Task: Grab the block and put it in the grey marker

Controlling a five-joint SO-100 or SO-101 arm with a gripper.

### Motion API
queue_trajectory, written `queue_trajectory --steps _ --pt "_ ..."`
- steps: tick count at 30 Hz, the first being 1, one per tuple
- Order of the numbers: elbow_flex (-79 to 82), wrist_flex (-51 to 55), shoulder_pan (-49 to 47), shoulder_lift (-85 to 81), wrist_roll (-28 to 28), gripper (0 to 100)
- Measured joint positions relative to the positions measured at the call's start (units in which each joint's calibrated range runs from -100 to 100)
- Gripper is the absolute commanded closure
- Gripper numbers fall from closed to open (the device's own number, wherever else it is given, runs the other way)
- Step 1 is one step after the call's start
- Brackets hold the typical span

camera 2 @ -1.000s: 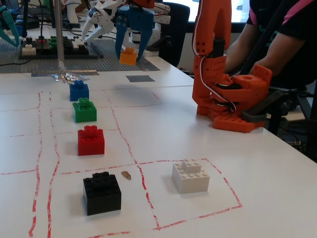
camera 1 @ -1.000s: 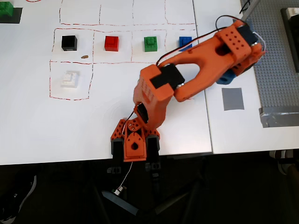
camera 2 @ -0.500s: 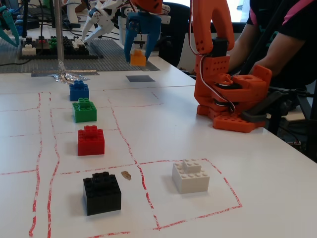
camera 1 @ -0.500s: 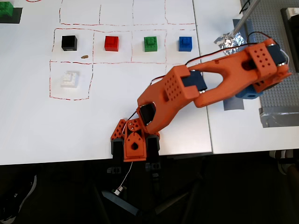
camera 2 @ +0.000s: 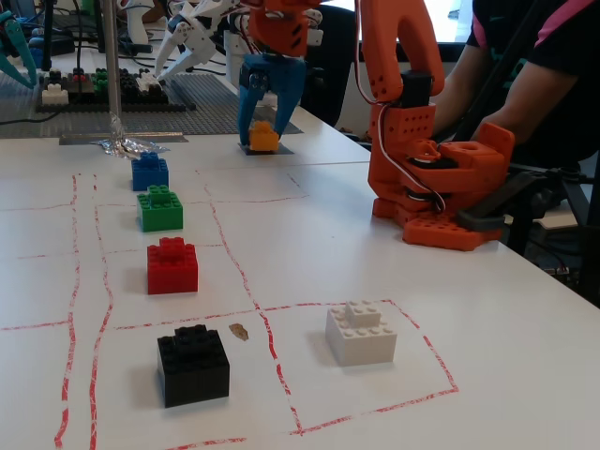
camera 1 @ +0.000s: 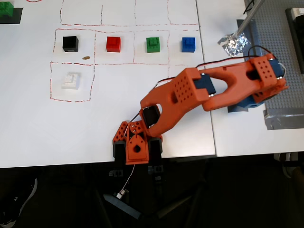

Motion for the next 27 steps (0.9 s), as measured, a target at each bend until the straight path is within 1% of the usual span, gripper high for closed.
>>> queue_trajectory --steps 3,6,8,14,17,20,22,27 --pt "1.2 -2.5 0.0 0.2 1.1 99" --pt "1.2 -4.2 0.7 0.4 2.1 93" --pt "1.2 -4.8 1.7 0.9 2.4 87" --pt "1.2 -5.8 4.1 1.1 5.7 75" --pt "1.1 -5.9 5.8 1.5 5.9 68" --pt "1.1 -5.6 5.5 1.5 5.7 63" --pt "0.2 -2.7 5.5 1.5 5.9 61" --pt "-0.6 9.3 5.6 1.2 4.5 59"
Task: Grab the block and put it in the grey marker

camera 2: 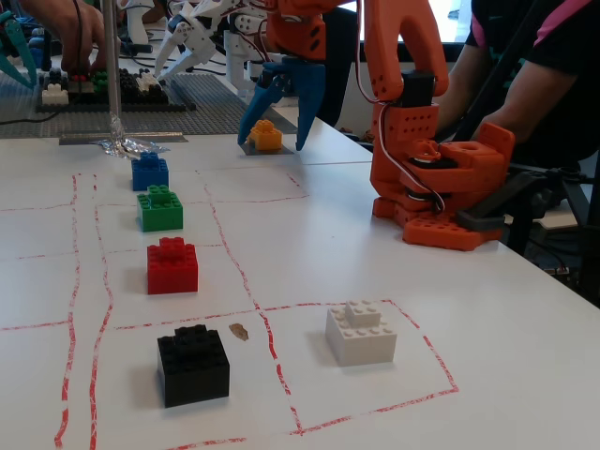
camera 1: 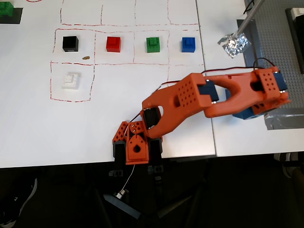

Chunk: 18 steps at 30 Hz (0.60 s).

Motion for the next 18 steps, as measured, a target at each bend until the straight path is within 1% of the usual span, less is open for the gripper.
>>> queue_trajectory --steps 2,5,8,10,15,18 --pt "0.0 4.8 -0.3 -1.6 -0.8 59" --pt "-0.2 11.2 -2.1 -7.3 -1.9 62" --pt "-1.2 14.4 -5.2 -13.4 -3.0 74" --pt "0.5 14.6 -7.3 -17.2 -4.0 78" --pt "14.6 14.1 -14.3 -27.5 -7.1 93" --pt "24.3 9.6 -20.5 -34.8 -9.8 98"
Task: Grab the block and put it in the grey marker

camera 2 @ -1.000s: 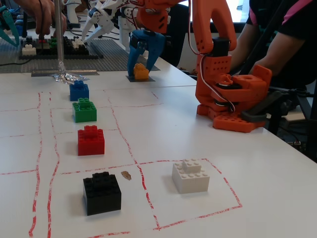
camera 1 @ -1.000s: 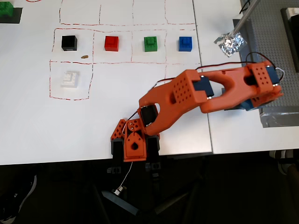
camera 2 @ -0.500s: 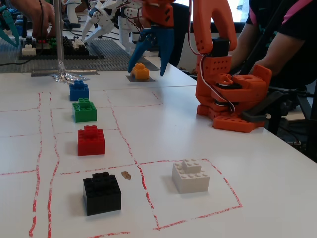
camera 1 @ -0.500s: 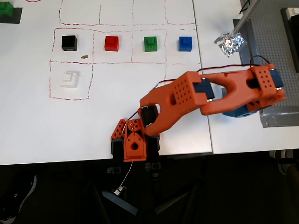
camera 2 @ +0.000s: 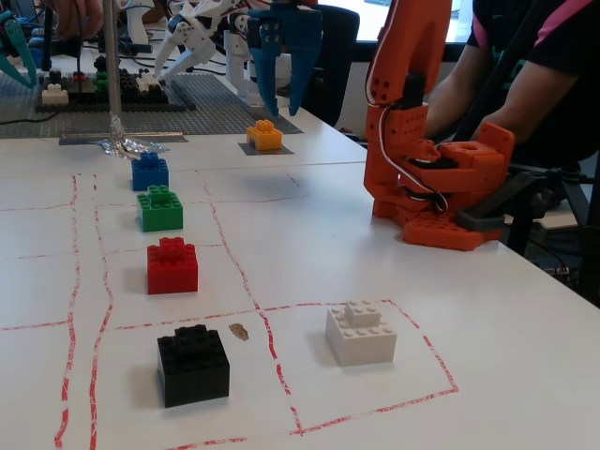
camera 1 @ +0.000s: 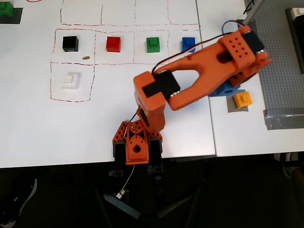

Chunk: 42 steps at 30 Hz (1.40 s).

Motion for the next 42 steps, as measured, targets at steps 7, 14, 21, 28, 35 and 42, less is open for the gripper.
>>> queue_trajectory --steps 7,14,21,28,35,42 --pt "18.9 -9.4 -19.3 -14.3 -10.2 100" --pt "34.5 -20.5 -38.9 -27.1 -21.9 100" --pt "52.2 -35.5 -54.8 -44.3 -31.3 100" --pt "68.7 -48.2 -59.8 -62.7 -37.0 100" --pt "81.9 -48.2 -64.8 -80.0 -38.8 100" --pt "84.0 -46.5 -69.6 -86.1 -41.3 100"
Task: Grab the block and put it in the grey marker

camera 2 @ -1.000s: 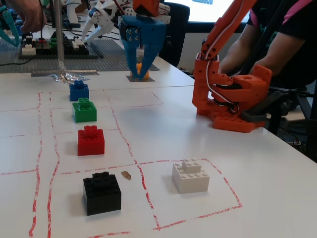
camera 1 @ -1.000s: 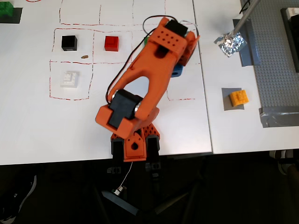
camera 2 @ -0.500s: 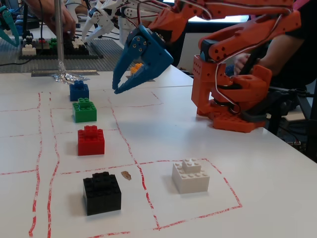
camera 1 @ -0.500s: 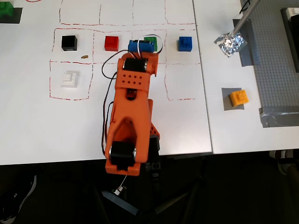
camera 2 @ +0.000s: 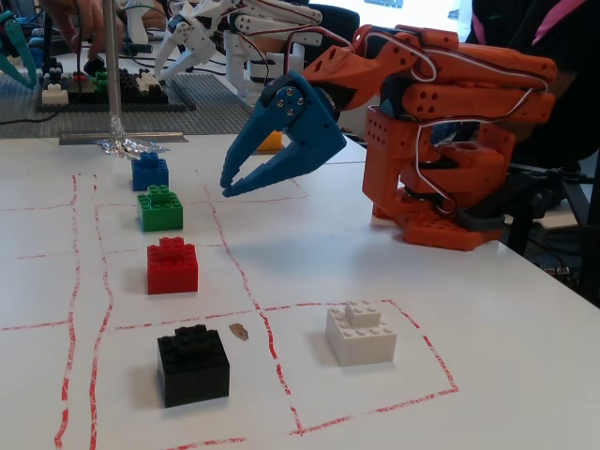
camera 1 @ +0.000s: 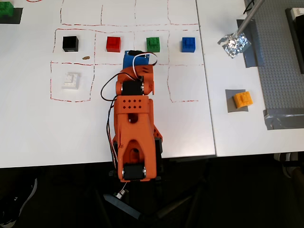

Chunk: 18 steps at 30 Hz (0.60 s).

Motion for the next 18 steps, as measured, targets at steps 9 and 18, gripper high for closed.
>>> queue_trajectory --steps 9,18 --pt "0.1 7.7 -3.5 -4.6 -2.1 100" --pt "0.1 7.7 -3.5 -4.6 -2.3 100"
